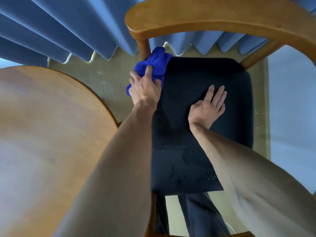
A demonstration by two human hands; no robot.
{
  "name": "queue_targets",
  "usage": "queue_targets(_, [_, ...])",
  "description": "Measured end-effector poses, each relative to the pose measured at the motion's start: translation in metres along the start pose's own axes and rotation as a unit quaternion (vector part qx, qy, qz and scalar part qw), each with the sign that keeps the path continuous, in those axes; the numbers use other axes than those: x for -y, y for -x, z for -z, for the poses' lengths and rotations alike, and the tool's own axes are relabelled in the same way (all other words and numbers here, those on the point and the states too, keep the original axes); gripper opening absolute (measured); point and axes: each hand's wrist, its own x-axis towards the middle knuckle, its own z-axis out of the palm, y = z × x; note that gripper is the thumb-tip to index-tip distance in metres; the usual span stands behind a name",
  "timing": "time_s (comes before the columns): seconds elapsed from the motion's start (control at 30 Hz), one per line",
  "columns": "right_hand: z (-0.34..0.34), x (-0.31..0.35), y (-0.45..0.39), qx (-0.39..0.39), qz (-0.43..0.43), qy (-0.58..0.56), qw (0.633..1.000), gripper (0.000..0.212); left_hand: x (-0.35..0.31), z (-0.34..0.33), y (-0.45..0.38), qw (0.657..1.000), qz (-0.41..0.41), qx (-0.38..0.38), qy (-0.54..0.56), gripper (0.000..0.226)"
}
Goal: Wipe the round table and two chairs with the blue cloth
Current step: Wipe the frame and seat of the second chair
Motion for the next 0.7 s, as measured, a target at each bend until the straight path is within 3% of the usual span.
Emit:
queue_targets(0.17, [0.008, 0.010, -0.002, 0.019, -0.019, -0.016, 1.000, 0.063, 0.014, 0.001, 0.016, 0.996, -0.068, 0.008, -0.063, 0.045])
queue_targets(0.33, [0.034, -0.015, -0.035, 0.017, 0.043, -0.017, 0.999, 0.050, 0.010, -0.017, 0.073, 0.976, -0.159, 0.026, -0.145, 0.040])
queue_targets(0.47, [0.040, -0.029, -0.038, 0.038, 0.098, -0.002, 0.995, 0.052, 0.001, -0.021, 0.093, 0.973, -0.170, 0.043, -0.151, 0.044])
queue_targets(0.7, [0.041, -0.048, -0.017, 0.072, 0.113, -0.083, 0.988, 0.056, -0.012, -0.044, 0.159, 0.955, -0.237, 0.096, -0.148, 0.047])
